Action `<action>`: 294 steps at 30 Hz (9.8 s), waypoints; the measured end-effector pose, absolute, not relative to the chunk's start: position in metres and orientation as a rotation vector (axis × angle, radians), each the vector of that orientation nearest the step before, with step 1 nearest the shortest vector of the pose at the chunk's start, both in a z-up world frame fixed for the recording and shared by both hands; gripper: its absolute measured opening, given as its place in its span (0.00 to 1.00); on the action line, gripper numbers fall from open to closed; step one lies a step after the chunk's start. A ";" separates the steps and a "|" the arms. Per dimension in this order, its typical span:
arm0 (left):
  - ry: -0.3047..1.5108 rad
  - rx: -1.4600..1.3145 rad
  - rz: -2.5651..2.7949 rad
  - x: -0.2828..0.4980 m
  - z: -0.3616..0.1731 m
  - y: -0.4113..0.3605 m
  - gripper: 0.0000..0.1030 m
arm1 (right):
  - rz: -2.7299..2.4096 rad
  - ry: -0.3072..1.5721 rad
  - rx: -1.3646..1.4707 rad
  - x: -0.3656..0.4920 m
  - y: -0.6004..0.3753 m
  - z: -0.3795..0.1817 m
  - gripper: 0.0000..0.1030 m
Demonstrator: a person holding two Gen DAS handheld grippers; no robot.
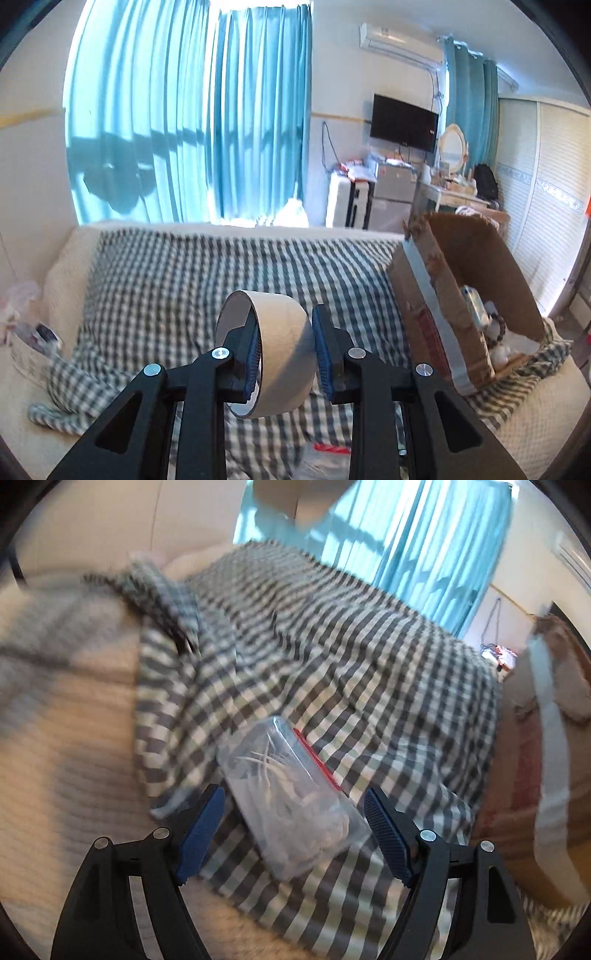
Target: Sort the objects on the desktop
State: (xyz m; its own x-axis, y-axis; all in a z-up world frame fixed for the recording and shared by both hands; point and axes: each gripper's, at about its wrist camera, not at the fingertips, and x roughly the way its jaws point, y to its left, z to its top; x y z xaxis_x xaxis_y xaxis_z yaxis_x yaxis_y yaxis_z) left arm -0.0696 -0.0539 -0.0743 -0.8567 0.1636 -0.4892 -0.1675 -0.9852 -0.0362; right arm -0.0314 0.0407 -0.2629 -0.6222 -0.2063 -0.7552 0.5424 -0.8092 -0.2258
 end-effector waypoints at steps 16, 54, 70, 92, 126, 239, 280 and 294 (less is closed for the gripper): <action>0.027 -0.594 2.948 -0.059 -0.035 -0.066 0.26 | -2.702 0.236 0.841 -0.073 0.059 -0.190 0.57; 0.002 -0.287 2.839 -0.040 0.039 0.028 0.26 | -3.091 0.114 0.138 0.011 0.208 0.034 0.55; 0.038 -0.374 2.672 -0.058 0.015 0.114 0.26 | -3.208 0.096 0.179 0.015 0.277 0.020 0.55; 0.200 -0.654 2.521 -0.124 -0.069 0.211 0.26 | -3.225 -0.017 0.526 -0.044 0.356 -0.064 0.55; 0.159 -0.648 2.476 -0.112 -0.003 0.185 1.00 | -3.297 -0.050 0.314 0.007 0.350 -0.007 0.80; 0.229 -0.767 2.460 -0.138 -0.059 0.202 0.05 | -3.163 0.103 0.648 -0.039 0.343 -0.049 0.29; 0.133 -0.373 2.716 -0.059 0.047 0.081 1.00 | -3.252 0.090 0.275 0.033 0.276 0.057 1.00; 0.229 -0.249 3.005 -0.003 0.062 -0.010 1.00 | -3.140 0.097 0.093 0.061 0.194 0.078 1.00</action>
State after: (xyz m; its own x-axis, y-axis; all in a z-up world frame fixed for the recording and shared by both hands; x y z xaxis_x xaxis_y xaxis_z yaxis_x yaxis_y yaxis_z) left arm -0.0030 -0.0100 0.0622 -0.9796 0.1037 -0.1719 -0.1285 -0.9817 0.1403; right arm 0.0611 0.1937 0.0778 -0.9983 0.0026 -0.0589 0.0010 -0.9981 -0.0620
